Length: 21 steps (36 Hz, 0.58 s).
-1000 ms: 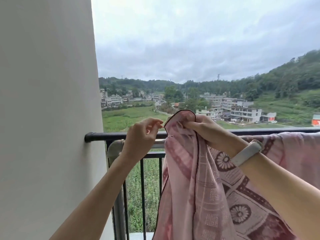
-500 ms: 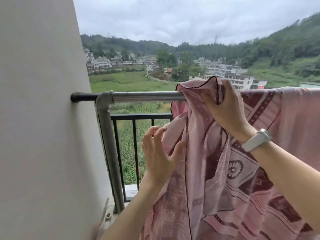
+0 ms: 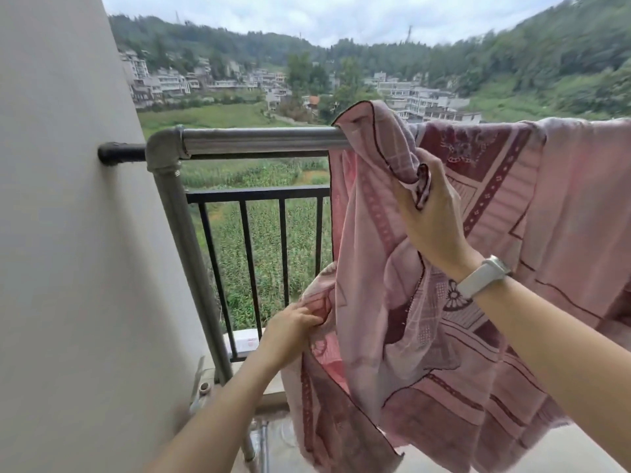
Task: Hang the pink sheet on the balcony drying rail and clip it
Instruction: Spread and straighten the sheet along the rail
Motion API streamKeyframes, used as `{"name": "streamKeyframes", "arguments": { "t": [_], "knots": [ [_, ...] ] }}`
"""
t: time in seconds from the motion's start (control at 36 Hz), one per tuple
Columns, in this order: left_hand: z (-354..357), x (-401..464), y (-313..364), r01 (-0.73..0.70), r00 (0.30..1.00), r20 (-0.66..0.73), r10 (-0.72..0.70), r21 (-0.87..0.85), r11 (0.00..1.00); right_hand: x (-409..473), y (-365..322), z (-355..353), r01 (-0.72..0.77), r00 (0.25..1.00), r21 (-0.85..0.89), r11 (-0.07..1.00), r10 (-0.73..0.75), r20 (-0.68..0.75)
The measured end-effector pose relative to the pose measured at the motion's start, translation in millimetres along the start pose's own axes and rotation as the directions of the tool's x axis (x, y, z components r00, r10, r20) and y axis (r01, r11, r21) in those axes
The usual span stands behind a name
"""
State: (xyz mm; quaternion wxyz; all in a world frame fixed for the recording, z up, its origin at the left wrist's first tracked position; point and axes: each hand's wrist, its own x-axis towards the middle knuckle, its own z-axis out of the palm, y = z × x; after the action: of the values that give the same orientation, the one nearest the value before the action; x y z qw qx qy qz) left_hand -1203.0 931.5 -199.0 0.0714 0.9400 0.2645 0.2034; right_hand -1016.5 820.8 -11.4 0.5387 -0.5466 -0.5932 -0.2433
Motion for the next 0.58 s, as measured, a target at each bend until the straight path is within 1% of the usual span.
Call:
{"name": "streamKeyframes", "arguments": {
  "t": [0.03, 0.06, 0.08, 0.14, 0.19, 0.22, 0.25, 0.31, 0.36, 0.42, 0.47, 0.53, 0.56, 0.58],
  "knots": [
    [6, -5, -6, 0.06, 0.993, 0.099, -0.057, -0.022, 0.998, -2, -2, 1, 0.026, 1.0, 0.011, 1.0, -0.026, 0.0],
    [6, -8, -10, 0.118, 0.981, 0.162, -0.105, -0.076, 0.99, -5, -5, 3, 0.06, 0.998, 0.02, 0.998, -0.06, 0.005],
    [3, -9, -13, 0.166, 0.974, 0.178, -0.141, -0.134, 0.977, -8, -9, 6, 0.093, 0.995, 0.037, 0.995, -0.094, 0.025],
    [-13, -5, -15, 0.21, 0.974, 0.128, -0.185, -0.225, 0.952, -17, -20, 14, 0.135, 0.984, 0.101, 0.986, -0.145, 0.103],
    [-40, 1, -11, 0.21, 0.975, 0.011, -0.221, -0.357, 0.91, -31, -31, 27, 0.147, 0.961, 0.155, 0.977, -0.178, 0.213],
    [-56, 4, -7, 0.197, 0.967, -0.056, -0.249, -0.458, 0.867, -40, -35, 33, 0.134, 0.945, 0.164, 0.977, -0.176, 0.277],
    [-73, 6, -2, 0.176, 0.95, -0.115, -0.29, -0.57, 0.803, -51, -38, 41, 0.12, 0.923, 0.162, 0.98, -0.17, 0.345],
    [-103, 9, 4, 0.115, 0.921, -0.161, -0.356, -0.759, 0.64, -77, -40, 57, 0.138, 0.858, 0.1, 0.985, -0.169, 0.485],
    [-128, 13, 10, 0.076, 0.921, -0.144, -0.362, -0.845, 0.529, -105, -36, 72, 0.172, 0.775, 0.037, 0.984, -0.159, 0.612],
    [-144, 16, 18, 0.017, 0.948, -0.135, -0.289, -0.883, 0.469, -124, -28, 83, 0.128, 0.735, 0.018, 0.992, -0.107, 0.67],
    [-154, 20, 31, -0.018, 0.96, -0.145, -0.241, -0.886, 0.463, -131, -21, 88, 0.086, 0.734, 0.009, 0.996, -0.07, 0.676],
    [-157, 24, 44, -0.063, 0.943, -0.224, -0.246, -0.846, 0.53, -130, -20, 89, 0.089, 0.726, -0.002, 0.996, -0.064, 0.685],
    [-156, 25, 48, -0.094, 0.919, -0.295, -0.261, -0.808, 0.582, -129, -21, 88, 0.102, 0.712, -0.008, 0.995, -0.067, 0.699],
    [-154, 27, 51, -0.113, 0.893, -0.348, -0.284, -0.786, 0.608, -127, -22, 86, 0.12, 0.693, -0.012, 0.993, -0.075, 0.717]
  ]
}}
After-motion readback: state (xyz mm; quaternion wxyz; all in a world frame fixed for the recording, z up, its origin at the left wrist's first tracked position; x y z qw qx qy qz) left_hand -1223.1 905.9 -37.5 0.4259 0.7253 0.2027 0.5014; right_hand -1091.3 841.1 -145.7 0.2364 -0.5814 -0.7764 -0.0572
